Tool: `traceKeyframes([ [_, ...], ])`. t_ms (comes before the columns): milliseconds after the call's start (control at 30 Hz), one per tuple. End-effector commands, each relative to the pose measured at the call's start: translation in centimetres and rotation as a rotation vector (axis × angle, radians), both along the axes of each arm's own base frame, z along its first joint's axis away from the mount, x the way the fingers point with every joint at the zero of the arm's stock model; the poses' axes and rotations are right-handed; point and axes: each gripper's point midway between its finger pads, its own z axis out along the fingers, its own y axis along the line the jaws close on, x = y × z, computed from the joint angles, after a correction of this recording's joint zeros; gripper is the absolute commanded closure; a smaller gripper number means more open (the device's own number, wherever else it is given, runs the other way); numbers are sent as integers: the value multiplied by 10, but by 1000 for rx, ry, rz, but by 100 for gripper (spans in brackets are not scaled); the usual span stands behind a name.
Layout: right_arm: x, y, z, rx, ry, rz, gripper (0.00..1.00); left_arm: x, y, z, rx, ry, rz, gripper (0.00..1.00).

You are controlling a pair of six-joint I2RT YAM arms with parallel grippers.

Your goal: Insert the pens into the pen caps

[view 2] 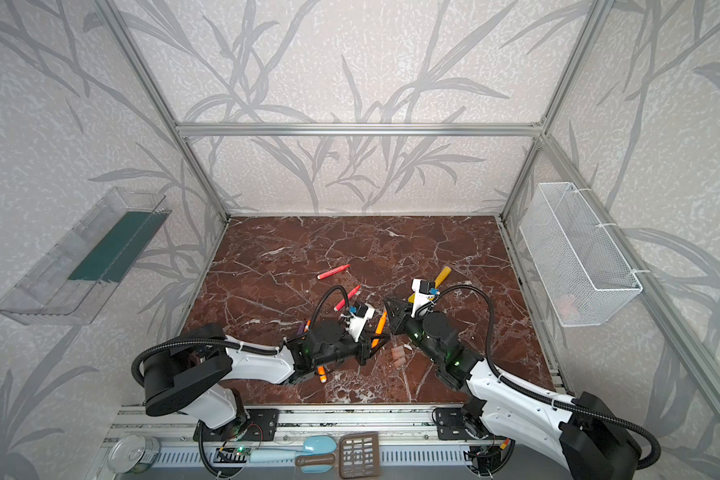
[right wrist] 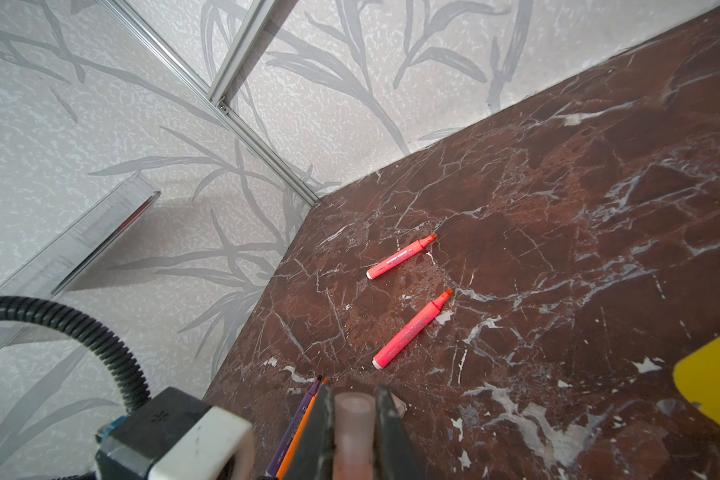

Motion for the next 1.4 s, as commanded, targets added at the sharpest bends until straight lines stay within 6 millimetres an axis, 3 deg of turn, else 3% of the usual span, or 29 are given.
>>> traceKeyframes([
  [0, -2, -1, 6, 30, -16, 5, 100, 6, -3, 8, -30, -16, 28, 100],
  [300, -12, 17, -5, 57, 20, 74, 100, 17, -11, 36, -121, -3, 19, 100],
  [600, -22, 28, -4, 49, 4, 110, 100, 48, 15, 59, -259, 70, 72, 100],
  [800, -23, 43, -3, 35, 12, 159, 100, 47, 8, 60, -214, 47, 45, 100],
  [1000, -23, 49, -9, 23, 46, 170, 99, 60, 24, 51, -127, 16, 153, 100],
  [1367, -19, 22, 11, -37, -3, 61, 29, 45, 38, 37, -15, -65, 152, 100],
])
